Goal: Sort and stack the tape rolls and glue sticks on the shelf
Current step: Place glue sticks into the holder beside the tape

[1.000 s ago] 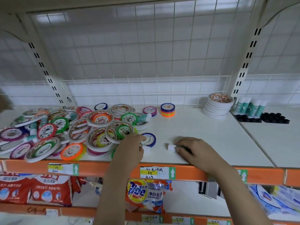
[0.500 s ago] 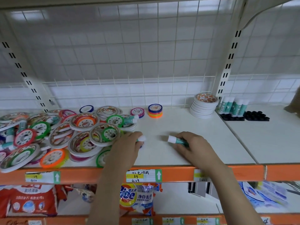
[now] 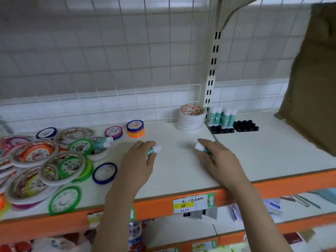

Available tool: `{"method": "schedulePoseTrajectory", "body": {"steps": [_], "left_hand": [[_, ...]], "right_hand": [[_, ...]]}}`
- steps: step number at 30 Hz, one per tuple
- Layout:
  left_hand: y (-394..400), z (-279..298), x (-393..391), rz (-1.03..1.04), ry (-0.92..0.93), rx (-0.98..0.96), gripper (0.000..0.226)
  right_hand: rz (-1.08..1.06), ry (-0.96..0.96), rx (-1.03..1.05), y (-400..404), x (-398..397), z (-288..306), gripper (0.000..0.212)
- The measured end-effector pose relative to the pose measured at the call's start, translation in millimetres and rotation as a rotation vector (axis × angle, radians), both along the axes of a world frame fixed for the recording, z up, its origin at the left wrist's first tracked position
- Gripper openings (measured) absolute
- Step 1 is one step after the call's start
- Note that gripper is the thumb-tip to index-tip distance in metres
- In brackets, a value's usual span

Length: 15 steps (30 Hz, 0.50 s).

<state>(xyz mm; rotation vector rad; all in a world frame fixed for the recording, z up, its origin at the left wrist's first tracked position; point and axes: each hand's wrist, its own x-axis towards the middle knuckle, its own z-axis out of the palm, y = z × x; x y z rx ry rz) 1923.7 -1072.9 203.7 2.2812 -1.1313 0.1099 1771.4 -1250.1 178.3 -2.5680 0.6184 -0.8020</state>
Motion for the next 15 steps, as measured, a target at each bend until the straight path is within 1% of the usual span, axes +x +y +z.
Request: {"method": "schedulePoseTrajectory", "body": {"steps": [2,4,9,12,13,15], "left_hand": [[-16.9,1.7,-5.2,-0.044,-0.007,-0.041,0.040],[-33.8,3.2,-10.5,-0.075,-0.024,-0.038,0.044],[-73.5,1.3,-24.6,-0.087,-0.015,-0.026,0.036],[-92.1,-1.7,-31.1,-0.103,-0.051,-0.056,0.027],[-97.9,-2.5,-32.6,-0.106,-0.056,-0.064,0.027],[-109.5,-2.8,-35.4,-0.096,-0.035,-0.059,0.034]], "right_hand": [[-0.012,0.021,-0.005,-15.6,-3.5,0.7,0.047],[-0.012,0.045,-0.014,-29.2,-7.0,2.0,0.052],[0.003,0.009,0.022,-64.1,-20.4,3.1,0.040],[0.008,0.028,0.021,-82.7,-25.9,4.3,0.040],[0.008,0.029,0.020,-88.5,-27.4,4.6,0.040],[0.011,0.023,0.021,-99.3,-29.5,5.6,0.041]]}}
